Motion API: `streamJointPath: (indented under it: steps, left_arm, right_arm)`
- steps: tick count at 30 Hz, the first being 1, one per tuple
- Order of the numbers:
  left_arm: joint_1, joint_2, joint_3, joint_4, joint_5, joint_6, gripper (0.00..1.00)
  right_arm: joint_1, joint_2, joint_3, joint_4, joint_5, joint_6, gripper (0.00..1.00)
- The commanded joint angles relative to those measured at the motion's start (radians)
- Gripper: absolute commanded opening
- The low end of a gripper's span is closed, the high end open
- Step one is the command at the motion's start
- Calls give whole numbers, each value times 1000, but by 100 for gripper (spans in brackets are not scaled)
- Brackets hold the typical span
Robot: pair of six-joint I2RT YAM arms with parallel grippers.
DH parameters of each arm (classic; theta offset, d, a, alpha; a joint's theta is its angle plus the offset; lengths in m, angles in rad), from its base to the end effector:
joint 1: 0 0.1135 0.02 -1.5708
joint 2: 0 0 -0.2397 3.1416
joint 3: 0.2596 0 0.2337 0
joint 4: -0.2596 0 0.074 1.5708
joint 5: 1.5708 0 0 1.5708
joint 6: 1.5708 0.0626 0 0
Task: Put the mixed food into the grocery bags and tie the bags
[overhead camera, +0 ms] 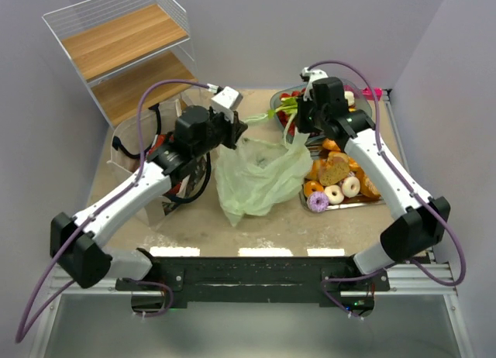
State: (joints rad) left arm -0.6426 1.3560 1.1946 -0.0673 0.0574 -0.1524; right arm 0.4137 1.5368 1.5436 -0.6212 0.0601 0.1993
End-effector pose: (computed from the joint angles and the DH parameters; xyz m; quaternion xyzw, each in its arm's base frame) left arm 0.2656 -0.2033 0.3397 0.2073 0.7551 -0.2613 0.5644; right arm 0.3209 0.1368 0.3359 -0.0812 0.8838 0.1134 0.4466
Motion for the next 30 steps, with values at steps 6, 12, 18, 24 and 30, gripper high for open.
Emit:
streamJointPath:
  steps: [6, 12, 18, 24, 30]
  left_arm:
    - [3, -179, -226, 169, 245, 214, 0]
    - [1, -212, -270, 169, 268, 231, 0]
    - [0, -254, -300, 192, 320, 243, 0]
    - [-2, -325, -346, 236, 318, 258, 0]
    - [0, -348, -360, 259, 314, 258, 0]
  right_arm:
    - [22, -151, -100, 64, -244, 83, 63]
    - [168, -185, -194, 175, -281, 166, 63]
    - [171, -86, -269, 316, -345, 230, 56]
    - [168, 35, -232, 388, -394, 267, 58]
    - [178, 133, -214, 468, -517, 308, 55]
